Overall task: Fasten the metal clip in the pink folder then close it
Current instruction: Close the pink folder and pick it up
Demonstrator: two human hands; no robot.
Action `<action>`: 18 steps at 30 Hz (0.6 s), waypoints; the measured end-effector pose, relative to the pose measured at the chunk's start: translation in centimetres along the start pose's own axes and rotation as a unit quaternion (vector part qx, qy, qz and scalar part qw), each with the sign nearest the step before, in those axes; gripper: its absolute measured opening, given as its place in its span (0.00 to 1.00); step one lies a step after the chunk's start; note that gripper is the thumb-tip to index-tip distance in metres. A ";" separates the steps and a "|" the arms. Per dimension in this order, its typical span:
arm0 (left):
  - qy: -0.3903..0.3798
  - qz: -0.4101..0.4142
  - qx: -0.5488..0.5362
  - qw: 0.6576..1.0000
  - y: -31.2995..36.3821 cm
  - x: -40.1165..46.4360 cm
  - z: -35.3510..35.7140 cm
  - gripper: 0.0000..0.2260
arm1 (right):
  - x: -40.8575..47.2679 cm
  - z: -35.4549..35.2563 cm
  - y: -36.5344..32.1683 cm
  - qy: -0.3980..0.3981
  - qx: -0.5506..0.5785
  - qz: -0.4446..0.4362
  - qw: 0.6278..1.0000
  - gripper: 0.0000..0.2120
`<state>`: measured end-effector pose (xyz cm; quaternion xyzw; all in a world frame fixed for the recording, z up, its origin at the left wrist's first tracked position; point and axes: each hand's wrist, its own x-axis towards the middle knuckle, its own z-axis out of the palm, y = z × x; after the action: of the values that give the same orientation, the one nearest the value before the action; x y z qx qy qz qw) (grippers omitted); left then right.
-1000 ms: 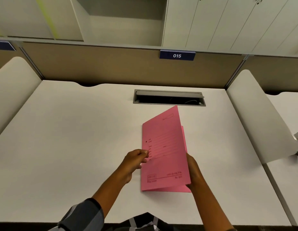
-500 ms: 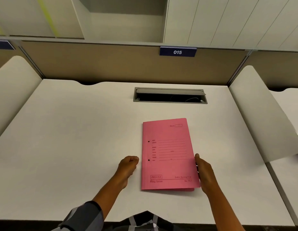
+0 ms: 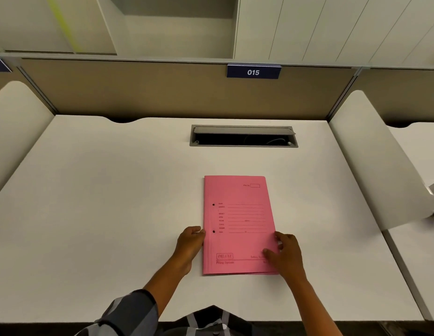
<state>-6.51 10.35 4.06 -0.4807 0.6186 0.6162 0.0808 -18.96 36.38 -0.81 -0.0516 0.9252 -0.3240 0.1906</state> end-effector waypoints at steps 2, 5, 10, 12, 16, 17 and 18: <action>0.000 0.002 0.001 1.000 -0.1 0.1 0.4 0.20 | -0.2 0.3 0.1 -0.001 -0.010 -0.008 1.000 0.35; -0.001 0.015 -0.002 1.000 -0.3 0.3 0.9 0.14 | -0.3 0.5 0.2 0.004 -0.018 -0.012 1.000 0.36; 0.010 0.036 0.017 0.999 -0.3 -0.1 1.3 0.08 | -0.3 0.5 0.4 0.015 -0.017 -0.016 1.000 0.35; 0.013 0.044 0.016 0.999 -0.4 -0.1 1.5 0.06 | -0.3 0.6 0.4 0.018 -0.016 -0.018 1.000 0.34; 0.020 0.061 0.018 0.998 -0.5 -0.3 1.5 0.07 | -0.4 0.5 0.5 0.022 -0.007 -0.017 1.000 0.34; 0.018 0.063 0.018 0.998 -0.5 -0.3 1.5 0.08 | -0.4 0.4 0.4 0.020 -0.004 -0.016 1.000 0.34; 0.017 0.064 0.019 0.998 -0.5 -0.4 1.5 0.08 | -0.4 0.3 0.3 0.019 -0.001 -0.013 1.000 0.34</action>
<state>-6.74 11.86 3.66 -0.4484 0.6612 0.6002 0.0396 -18.50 36.55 -1.12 -0.0573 0.9282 -0.3268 0.1687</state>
